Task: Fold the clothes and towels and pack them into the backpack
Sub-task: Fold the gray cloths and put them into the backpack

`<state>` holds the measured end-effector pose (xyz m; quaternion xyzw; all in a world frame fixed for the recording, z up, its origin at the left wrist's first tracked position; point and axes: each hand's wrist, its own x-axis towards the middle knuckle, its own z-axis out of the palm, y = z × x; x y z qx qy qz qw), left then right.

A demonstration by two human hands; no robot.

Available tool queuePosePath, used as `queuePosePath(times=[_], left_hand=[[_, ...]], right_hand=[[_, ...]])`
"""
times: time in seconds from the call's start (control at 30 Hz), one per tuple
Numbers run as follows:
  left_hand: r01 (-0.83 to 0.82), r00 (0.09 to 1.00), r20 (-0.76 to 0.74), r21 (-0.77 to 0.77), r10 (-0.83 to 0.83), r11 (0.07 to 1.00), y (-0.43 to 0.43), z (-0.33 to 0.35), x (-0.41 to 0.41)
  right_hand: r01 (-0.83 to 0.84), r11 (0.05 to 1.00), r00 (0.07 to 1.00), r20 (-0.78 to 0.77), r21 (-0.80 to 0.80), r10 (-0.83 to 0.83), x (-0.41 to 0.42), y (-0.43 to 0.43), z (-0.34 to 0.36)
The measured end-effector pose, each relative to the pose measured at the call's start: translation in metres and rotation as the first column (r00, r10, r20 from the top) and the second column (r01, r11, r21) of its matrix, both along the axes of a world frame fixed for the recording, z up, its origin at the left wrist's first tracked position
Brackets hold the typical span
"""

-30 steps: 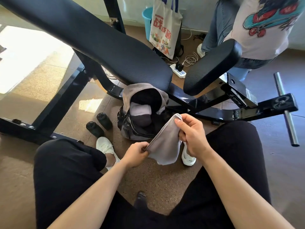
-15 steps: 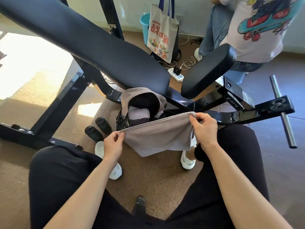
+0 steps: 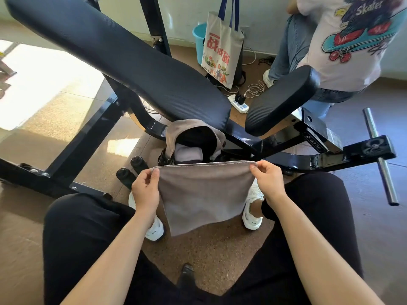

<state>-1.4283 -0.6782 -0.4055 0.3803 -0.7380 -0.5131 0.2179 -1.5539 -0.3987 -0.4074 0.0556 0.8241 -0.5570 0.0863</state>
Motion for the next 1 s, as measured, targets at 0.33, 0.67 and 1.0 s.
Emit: queuePosePath(times=[0.33, 0.67, 1.0], left_hand=[[0.095, 0.995, -0.034, -0.033, -0.097, 0.995, 0.006, 0.002, 0.0], [0.422, 0.906, -0.128, 0.223, -0.403, 0.879, 0.047, 0.002, 0.01], [0.485, 0.873, -0.148, 0.352, -0.465, 0.8, 0.061, -0.001, 0.012]], right_hand=[[0.038, 0.999, 0.999, 0.011, -0.023, -0.037, 0.009, -0.008, -0.004], [-0.275, 0.95, 0.961, -0.024, -0.15, 0.275, 0.051, -0.047, 0.011], [-0.563, 0.827, 0.825, -0.073, -0.007, 0.561, 0.064, -0.055, 0.007]])
